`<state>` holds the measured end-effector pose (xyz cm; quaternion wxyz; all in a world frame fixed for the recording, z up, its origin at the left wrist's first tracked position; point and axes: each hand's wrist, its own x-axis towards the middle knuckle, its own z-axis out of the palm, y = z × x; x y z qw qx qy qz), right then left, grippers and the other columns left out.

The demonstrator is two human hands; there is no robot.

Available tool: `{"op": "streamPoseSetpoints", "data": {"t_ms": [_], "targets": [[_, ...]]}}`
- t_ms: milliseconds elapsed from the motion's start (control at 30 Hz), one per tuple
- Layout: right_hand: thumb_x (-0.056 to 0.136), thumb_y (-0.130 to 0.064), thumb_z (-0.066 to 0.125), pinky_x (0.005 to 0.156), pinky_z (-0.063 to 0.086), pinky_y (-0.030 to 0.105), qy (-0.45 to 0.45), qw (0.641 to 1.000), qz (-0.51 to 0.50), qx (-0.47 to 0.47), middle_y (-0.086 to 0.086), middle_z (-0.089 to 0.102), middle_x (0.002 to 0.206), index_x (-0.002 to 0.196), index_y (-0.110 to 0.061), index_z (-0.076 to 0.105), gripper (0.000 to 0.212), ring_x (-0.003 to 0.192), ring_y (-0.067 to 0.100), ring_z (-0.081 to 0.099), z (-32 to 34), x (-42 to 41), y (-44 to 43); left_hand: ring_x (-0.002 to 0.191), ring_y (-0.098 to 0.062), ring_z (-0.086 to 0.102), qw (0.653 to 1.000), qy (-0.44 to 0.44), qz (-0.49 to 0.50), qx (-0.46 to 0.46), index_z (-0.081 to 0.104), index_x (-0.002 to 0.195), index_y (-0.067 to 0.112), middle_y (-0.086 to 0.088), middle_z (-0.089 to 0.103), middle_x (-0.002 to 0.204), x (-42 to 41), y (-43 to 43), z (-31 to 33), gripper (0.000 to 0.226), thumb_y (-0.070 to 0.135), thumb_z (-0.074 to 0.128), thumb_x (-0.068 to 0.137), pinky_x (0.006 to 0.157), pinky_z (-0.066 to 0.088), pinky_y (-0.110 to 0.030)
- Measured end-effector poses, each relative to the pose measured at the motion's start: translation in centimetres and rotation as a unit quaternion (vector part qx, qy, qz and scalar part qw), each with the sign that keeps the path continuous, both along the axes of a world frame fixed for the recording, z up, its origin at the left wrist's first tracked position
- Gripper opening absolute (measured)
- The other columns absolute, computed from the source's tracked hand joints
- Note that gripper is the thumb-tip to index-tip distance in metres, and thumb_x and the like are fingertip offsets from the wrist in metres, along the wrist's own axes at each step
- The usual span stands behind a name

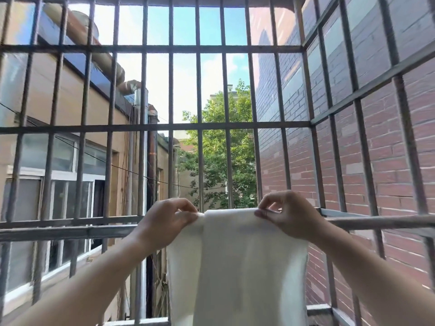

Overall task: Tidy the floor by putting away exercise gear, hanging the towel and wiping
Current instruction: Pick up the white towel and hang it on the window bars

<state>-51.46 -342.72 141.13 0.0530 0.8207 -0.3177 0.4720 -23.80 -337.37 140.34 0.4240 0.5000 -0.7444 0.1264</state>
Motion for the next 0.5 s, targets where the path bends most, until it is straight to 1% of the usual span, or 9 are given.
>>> {"op": "streamPoseSetpoints", "data": {"t_ms": [100,167,267,333,367,433,500], "targets": [[0.075,-0.03,0.077,0.063,0.046,0.021,-0.002,1.0,-0.026,-0.013,-0.024,0.059,0.063,0.069,-0.027,0.07,0.009,0.071,0.005,0.063,0.3,-1.0,0.4,0.077,0.005,0.06,1.0,0.013,0.006,-0.005,0.064,0.08,0.033,0.02,0.065,0.078,0.7,0.1,0.6,0.009,0.026,0.066,0.085,0.064,0.04,-0.013],[0.075,-0.029,0.077,0.061,0.046,0.018,0.004,0.999,-0.036,-0.022,-0.022,0.061,0.064,0.072,-0.024,0.072,0.008,0.07,0.005,0.063,0.5,-1.8,0.6,0.077,0.002,0.061,1.0,0.019,0.008,-0.001,0.065,0.081,0.031,0.017,0.066,0.078,1.3,0.3,1.0,0.008,0.025,0.066,0.085,0.065,0.04,-0.015],[0.074,-0.03,0.078,0.06,0.045,0.015,0.007,0.999,-0.052,-0.013,-0.019,0.063,0.065,0.072,-0.026,0.072,0.007,0.069,0.005,0.064,0.5,-2.7,0.8,0.077,0.0,0.061,0.999,0.03,0.025,0.003,0.066,0.082,0.031,0.017,0.066,0.078,1.8,0.6,1.0,0.005,0.027,0.066,0.085,0.062,0.039,-0.016],[0.072,-0.033,0.079,0.063,0.049,0.019,0.01,0.999,-0.049,0.012,-0.02,0.064,0.067,0.072,-0.029,0.072,0.008,0.07,0.005,0.064,0.3,-2.8,1.0,0.077,0.0,0.061,0.999,0.023,0.037,-0.003,0.065,0.085,0.032,0.019,0.064,0.08,1.5,0.6,0.8,0.004,0.029,0.066,0.084,0.06,0.04,-0.015],[0.071,-0.034,0.079,0.066,0.052,0.022,0.016,0.999,-0.04,0.025,-0.019,0.065,0.069,0.074,-0.029,0.072,0.009,0.07,0.004,0.064,0.1,-2.5,1.1,0.078,0.001,0.061,0.999,0.012,0.036,-0.003,0.064,0.087,0.033,0.019,0.064,0.083,1.2,0.6,0.6,0.006,0.03,0.066,0.084,0.062,0.043,-0.014],[0.069,-0.038,0.08,0.071,0.053,0.027,0.029,0.998,-0.025,0.04,-0.014,0.068,0.076,0.082,-0.026,0.074,0.018,0.073,0.004,0.063,-0.4,-1.5,1.2,0.082,0.003,0.061,1.0,-0.014,0.015,0.01,0.064,0.092,0.033,0.018,0.065,0.089,0.0,0.4,0.0,0.009,0.032,0.066,0.083,0.069,0.05,-0.017],[0.069,-0.044,0.078,0.078,0.052,0.028,0.044,0.998,-0.024,0.041,-0.01,0.07,0.087,0.092,-0.026,0.074,0.03,0.081,0.006,0.063,-1.1,0.0,1.2,0.085,0.002,0.06,0.999,-0.027,0.002,0.023,0.066,0.091,0.033,0.016,0.064,0.092,-1.3,0.3,-0.7,0.011,0.036,0.068,0.081,0.074,0.05,-0.019]]}}
